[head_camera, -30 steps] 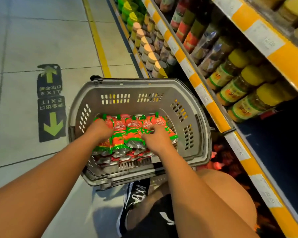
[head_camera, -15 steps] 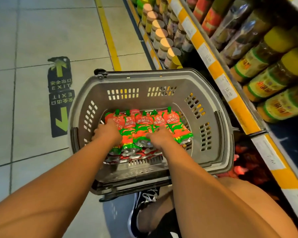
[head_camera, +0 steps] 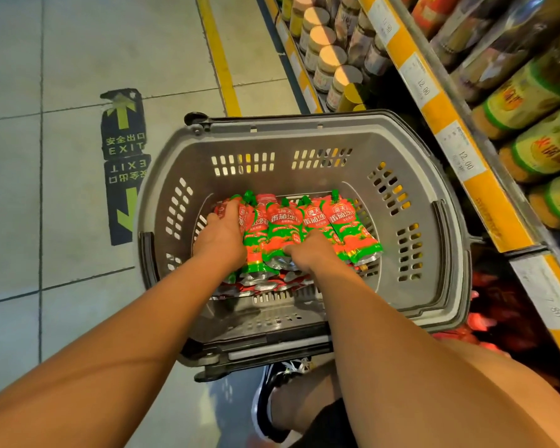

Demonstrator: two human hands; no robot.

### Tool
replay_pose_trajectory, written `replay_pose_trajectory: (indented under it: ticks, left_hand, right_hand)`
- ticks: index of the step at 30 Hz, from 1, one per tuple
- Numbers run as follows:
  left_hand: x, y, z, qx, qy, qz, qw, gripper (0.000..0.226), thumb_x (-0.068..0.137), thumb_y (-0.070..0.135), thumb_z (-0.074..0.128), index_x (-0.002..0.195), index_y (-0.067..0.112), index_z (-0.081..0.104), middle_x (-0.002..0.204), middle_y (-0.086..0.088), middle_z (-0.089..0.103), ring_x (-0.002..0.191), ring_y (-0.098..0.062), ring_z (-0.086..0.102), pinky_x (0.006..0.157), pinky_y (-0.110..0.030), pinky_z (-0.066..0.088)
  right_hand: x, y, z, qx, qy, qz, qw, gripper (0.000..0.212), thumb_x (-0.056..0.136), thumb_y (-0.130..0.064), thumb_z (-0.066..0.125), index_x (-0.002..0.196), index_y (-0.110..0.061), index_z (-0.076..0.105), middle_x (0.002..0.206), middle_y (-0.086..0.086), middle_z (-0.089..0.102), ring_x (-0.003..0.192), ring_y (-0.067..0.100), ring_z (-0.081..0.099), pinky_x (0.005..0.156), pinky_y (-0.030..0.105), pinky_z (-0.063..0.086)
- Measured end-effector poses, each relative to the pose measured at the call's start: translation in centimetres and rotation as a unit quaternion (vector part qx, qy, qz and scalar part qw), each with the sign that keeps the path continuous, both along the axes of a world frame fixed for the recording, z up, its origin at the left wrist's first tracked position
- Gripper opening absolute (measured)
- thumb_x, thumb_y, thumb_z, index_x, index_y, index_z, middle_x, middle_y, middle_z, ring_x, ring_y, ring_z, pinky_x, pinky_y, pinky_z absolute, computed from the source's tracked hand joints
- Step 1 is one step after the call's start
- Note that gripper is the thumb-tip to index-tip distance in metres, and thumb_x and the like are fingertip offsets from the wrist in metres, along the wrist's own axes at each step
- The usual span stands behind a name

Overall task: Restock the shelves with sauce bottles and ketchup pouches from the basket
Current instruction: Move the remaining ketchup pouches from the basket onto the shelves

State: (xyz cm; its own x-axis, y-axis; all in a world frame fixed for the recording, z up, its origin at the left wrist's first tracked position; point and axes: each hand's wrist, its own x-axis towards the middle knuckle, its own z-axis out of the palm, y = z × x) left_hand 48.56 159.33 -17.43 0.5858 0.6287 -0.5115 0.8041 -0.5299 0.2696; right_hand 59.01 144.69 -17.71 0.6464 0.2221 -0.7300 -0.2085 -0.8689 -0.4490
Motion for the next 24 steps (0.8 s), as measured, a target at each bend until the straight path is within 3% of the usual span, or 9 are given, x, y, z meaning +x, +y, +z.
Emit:
replay_pose_trajectory:
  ticks: [3,6,8,10,12,14,19,21,24]
  left_hand:
    - [0.1,-0.2,0.5,-0.005,-0.007,0.001,1.000,0.099,0.091,0.008,0.064,0.158,0.046,0.003,0.137,-0.020,0.048,0.113,-0.043,0.060,0.082,-0.047,0.050]
    - [0.3,-0.2,0.7,-0.003,-0.021,0.007,1.000,0.107,0.089,0.004,0.064,0.162,0.038,-0.006,0.112,-0.014,0.062,0.096,-0.033,0.062,0.074,-0.043,0.048]
    - [0.5,-0.1,0.6,0.002,-0.028,0.023,0.999,0.109,0.087,0.002,0.066,0.163,0.030,-0.007,0.099,-0.008,0.060,0.087,-0.028,0.058,0.070,-0.039,0.043]
    - [0.7,-0.1,0.5,0.007,-0.024,0.028,0.999,0.092,0.087,0.005,0.067,0.160,0.018,0.013,0.102,-0.009,0.061,0.095,-0.033,0.062,0.071,-0.040,0.042]
    - [0.6,0.0,0.3,0.006,-0.017,0.020,1.000,0.061,0.088,0.010,0.068,0.141,0.010,0.039,0.115,-0.015,0.064,0.108,-0.038,0.063,0.073,-0.040,0.042]
    - [0.5,0.1,0.1,0.002,-0.014,0.009,1.000,0.046,0.088,0.012,0.068,0.129,0.008,0.048,0.120,-0.017,0.064,0.111,-0.039,0.062,0.074,-0.038,0.043]
    - [0.5,0.1,-0.2,-0.005,-0.011,-0.011,1.000,0.046,0.087,0.012,0.067,0.129,0.006,0.049,0.120,-0.018,0.063,0.108,-0.039,0.063,0.074,-0.039,0.045]
    - [0.6,0.2,-0.3,-0.008,-0.005,-0.013,1.000,0.049,0.088,0.012,0.067,0.132,0.005,0.046,0.122,-0.019,0.061,0.110,-0.040,0.062,0.075,-0.039,0.045]
    - [0.7,0.1,-0.2,-0.018,0.000,-0.009,1.000,0.057,0.087,0.013,0.069,0.137,0.006,0.042,0.125,-0.018,0.059,0.113,-0.039,0.061,0.079,-0.040,0.048]
  right_hand:
    - [0.4,-0.3,-0.1,0.009,-0.008,-0.031,0.999,0.070,0.091,-0.025,0.077,0.147,-0.004,0.040,0.123,0.013,0.060,0.108,0.030,0.061,0.097,0.048,0.055]
    - [0.5,-0.5,-0.2,0.005,-0.038,-0.020,0.999,0.065,0.089,-0.023,0.078,0.144,-0.007,0.046,0.127,0.014,0.062,0.109,0.031,0.064,0.094,0.049,0.057]
    - [0.4,-0.4,-0.1,0.008,-0.045,-0.014,0.999,0.063,0.089,-0.022,0.078,0.142,-0.007,0.048,0.128,0.014,0.062,0.110,0.031,0.063,0.092,0.045,0.056]
    - [0.3,-0.2,-0.2,0.009,-0.041,-0.011,0.999,0.050,0.089,-0.023,0.078,0.127,-0.005,0.052,0.116,0.014,0.063,0.104,0.030,0.063,0.085,0.042,0.056]
    - [0.1,0.0,-0.3,0.006,-0.037,-0.014,0.999,0.035,0.089,-0.026,0.078,0.101,-0.005,0.053,0.094,0.011,0.062,0.090,0.028,0.061,0.072,0.038,0.051]
    - [-0.1,0.1,-0.4,0.009,-0.024,-0.019,0.999,0.036,0.089,-0.032,0.079,0.089,-0.005,0.055,0.084,0.009,0.059,0.082,0.027,0.058,0.067,0.033,0.044]
    - [-0.7,0.6,-0.5,0.024,0.009,-0.046,0.999,0.064,0.084,-0.035,0.083,0.127,0.004,0.057,0.097,0.010,0.063,0.081,0.025,0.064,0.072,0.036,0.054]
    - [-0.8,0.9,-0.4,0.035,0.033,-0.061,0.997,0.069,0.079,-0.030,0.087,0.129,0.004,0.054,0.100,0.012,0.067,0.082,0.029,0.070,0.079,0.045,0.062]
    - [-1.0,1.3,0.2,0.042,0.072,-0.074,0.994,0.064,0.073,-0.023,0.089,0.123,0.002,0.058,0.099,0.014,0.070,0.082,0.031,0.073,0.075,0.050,0.064]
